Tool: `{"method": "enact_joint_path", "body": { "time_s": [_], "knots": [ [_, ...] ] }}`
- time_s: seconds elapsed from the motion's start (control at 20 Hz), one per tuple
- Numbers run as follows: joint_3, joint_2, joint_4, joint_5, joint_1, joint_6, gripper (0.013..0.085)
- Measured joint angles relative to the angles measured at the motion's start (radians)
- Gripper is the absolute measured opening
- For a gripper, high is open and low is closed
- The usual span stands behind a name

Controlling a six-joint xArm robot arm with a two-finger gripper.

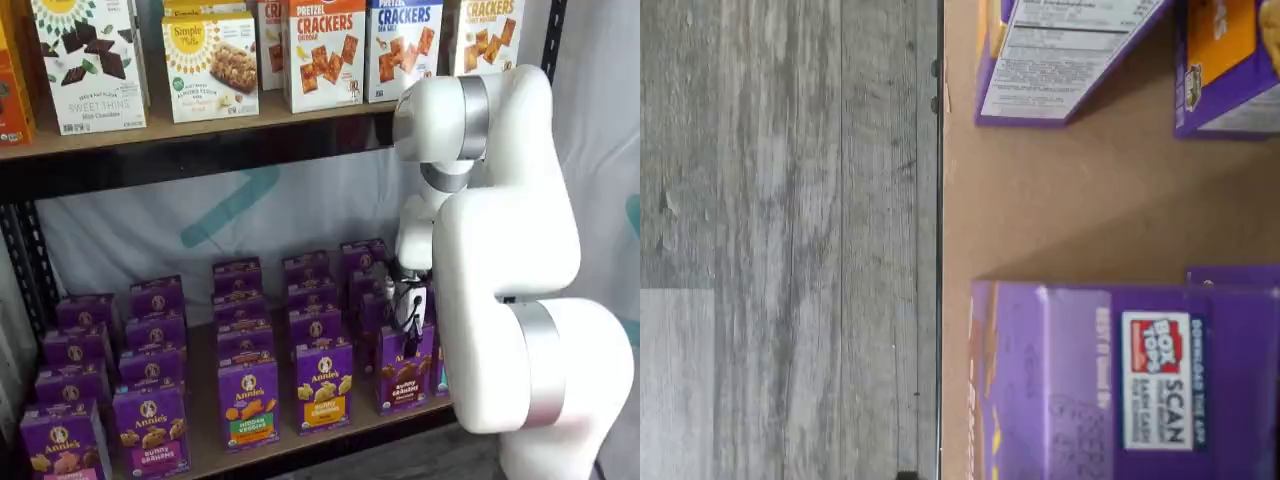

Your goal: Pick up the purple box with a brown patch in the center, on the bottom shelf, the fifth box from the left

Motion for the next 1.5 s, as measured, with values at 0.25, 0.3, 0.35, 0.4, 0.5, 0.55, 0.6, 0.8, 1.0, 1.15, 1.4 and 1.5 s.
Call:
{"method": "enact_joint_path", "body": {
  "time_s": [0.25,0.3,0.35,0.4,0.5,0.55,0.6,0.8,1.0,1.15,1.4,1.5],
  "knots": [
    [-0.003,0.01,0.001,-0.013,0.002,0.001,0.085],
    [-0.002,0.011,-0.001,-0.015,0.003,0.003,0.085],
    [-0.001,0.011,-0.003,-0.017,0.003,0.005,0.085],
    [0.001,0.012,-0.006,-0.021,0.004,0.009,0.081],
    [0.005,0.012,-0.01,-0.025,0.006,0.014,0.077],
    [0.006,0.012,-0.015,-0.024,0.006,0.019,0.073],
    [0.007,0.012,-0.023,-0.023,0.007,0.027,0.069],
    [0.013,0.01,-0.037,-0.024,0.008,0.041,0.061],
    [0.021,0.008,-0.048,-0.031,0.008,0.05,0.061],
    [0.028,0.006,-0.057,-0.037,0.008,0.059,0.057],
    [0.031,0.002,-0.06,-0.031,0.008,0.062,0.049],
    [0.033,0.001,-0.059,-0.031,0.009,0.062,0.041]
  ]
}}
